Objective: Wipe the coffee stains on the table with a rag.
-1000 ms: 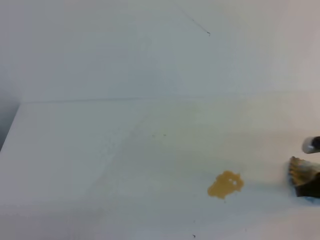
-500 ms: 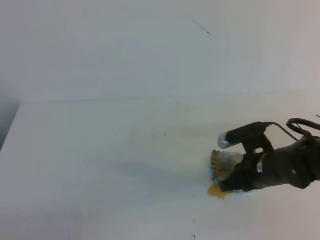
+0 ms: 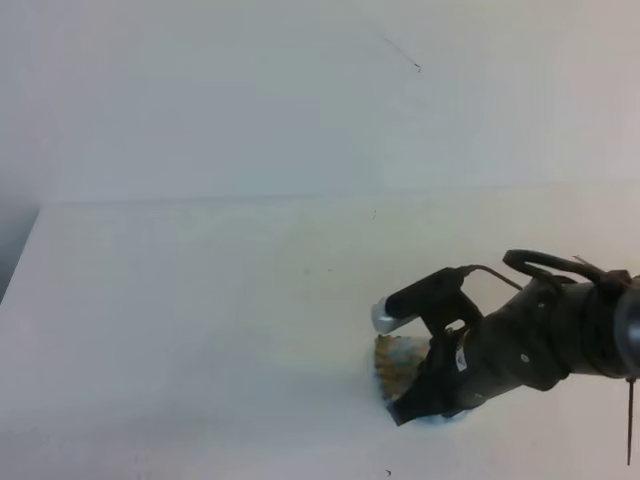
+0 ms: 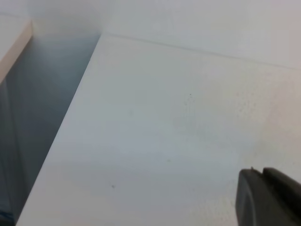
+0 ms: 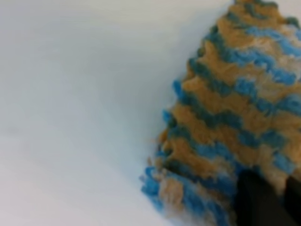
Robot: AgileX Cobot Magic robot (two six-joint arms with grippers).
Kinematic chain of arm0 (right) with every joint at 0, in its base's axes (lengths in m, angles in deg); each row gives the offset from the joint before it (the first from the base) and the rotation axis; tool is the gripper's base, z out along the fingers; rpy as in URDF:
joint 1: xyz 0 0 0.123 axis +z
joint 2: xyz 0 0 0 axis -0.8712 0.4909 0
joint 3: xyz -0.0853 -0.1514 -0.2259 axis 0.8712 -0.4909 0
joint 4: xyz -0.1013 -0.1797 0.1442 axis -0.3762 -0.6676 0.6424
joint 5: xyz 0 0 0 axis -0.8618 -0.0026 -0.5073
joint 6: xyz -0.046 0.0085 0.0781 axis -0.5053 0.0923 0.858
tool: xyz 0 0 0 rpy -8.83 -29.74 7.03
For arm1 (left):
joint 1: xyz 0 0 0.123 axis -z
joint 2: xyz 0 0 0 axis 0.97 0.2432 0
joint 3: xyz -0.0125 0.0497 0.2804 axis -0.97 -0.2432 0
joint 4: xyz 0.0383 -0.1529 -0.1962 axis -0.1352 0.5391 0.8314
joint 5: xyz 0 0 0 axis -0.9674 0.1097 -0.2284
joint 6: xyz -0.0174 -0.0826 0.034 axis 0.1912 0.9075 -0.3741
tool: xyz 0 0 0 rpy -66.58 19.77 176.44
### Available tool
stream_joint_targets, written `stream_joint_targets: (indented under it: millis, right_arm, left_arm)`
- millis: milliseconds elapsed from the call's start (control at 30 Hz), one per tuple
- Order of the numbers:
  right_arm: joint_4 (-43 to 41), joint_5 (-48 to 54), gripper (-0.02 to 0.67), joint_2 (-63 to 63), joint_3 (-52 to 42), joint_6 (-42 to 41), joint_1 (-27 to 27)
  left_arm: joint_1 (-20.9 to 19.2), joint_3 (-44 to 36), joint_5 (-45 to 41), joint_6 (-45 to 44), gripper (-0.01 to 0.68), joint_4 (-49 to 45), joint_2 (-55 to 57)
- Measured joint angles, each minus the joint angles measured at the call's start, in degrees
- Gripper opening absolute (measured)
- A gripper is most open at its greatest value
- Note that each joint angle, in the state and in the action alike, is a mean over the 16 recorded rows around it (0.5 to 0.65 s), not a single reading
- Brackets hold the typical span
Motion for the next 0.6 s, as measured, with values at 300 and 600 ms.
stream_joint_targets:
  millis: [300,600]
  right_arm:
    - [-5.4,0.8,-0.004,-1.0,-4.0,4.0,0.4]
    - [-12.2,-0.9,-0.004,-6.0,-11.1,9.4,-9.2]
  left_arm:
    - [0.0,0.0,0.0,0.0,-0.001,0.0,0.0]
    - [0.0,0.0,0.0,0.0,-0.001,0.0,0.0]
